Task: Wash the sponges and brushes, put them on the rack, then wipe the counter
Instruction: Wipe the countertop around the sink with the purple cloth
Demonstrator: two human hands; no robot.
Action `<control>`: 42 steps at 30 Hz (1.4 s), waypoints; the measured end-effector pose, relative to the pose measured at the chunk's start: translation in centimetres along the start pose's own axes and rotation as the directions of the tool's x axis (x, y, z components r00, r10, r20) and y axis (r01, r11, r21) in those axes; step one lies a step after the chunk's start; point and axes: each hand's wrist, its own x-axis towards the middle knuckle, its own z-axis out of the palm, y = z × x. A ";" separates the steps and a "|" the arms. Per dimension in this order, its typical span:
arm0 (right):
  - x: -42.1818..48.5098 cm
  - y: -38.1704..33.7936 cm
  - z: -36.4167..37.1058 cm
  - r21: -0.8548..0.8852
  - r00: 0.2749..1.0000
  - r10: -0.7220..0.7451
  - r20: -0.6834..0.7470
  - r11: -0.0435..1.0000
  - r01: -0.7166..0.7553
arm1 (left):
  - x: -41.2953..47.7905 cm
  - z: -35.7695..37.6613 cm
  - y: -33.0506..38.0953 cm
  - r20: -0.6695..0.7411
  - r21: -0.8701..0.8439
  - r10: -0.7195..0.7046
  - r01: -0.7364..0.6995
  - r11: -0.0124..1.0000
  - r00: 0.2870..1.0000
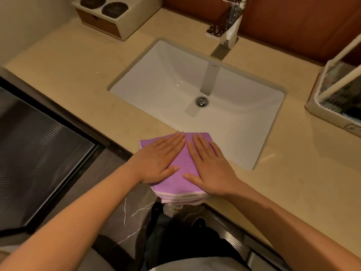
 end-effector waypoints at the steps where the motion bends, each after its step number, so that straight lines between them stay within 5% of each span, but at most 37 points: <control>1: 0.6 -0.5 0.0 0.003 1.000 -0.003 0.001 1.000 0.003 | -0.7 0.3 0.0 -0.052 -0.015 -0.068 0.067 0.998 0.996; 4: 1.7 -1.6 0.1 0.021 1.000 -0.001 -0.015 1.000 0.001 | -2.0 1.0 1.4 -0.176 -0.132 -0.371 0.351 0.927 0.912; 7: 4.0 -3.5 0.0 0.027 1.000 -0.002 -0.028 1.000 0.002 | -2.5 1.1 1.3 -0.143 -0.367 -0.716 0.635 0.680 0.683; 10: 6.5 -5.3 -0.5 0.065 0.998 -0.056 -0.011 0.996 0.057 | -2.8 1.0 -1.1 -0.119 -0.450 -0.802 0.688 0.569 0.586; 19: 13.3 -9.6 -0.4 0.106 0.999 -0.026 -0.041 0.994 0.030 | -3.6 -0.2 -9.8 -0.068 -0.391 -0.801 0.723 0.570 0.594; 29: 19.3 -14.5 0.0 0.065 0.958 0.233 -0.165 0.972 -0.225 | -3.7 -1.9 -17.9 -0.056 -0.298 -0.713 0.670 0.680 0.698; 42: 31.3 -20.2 -1.3 0.097 0.939 0.290 -0.184 0.956 -0.277 | -4.1 -3.7 -32.0 -0.089 -0.226 -0.630 0.600 0.767 0.772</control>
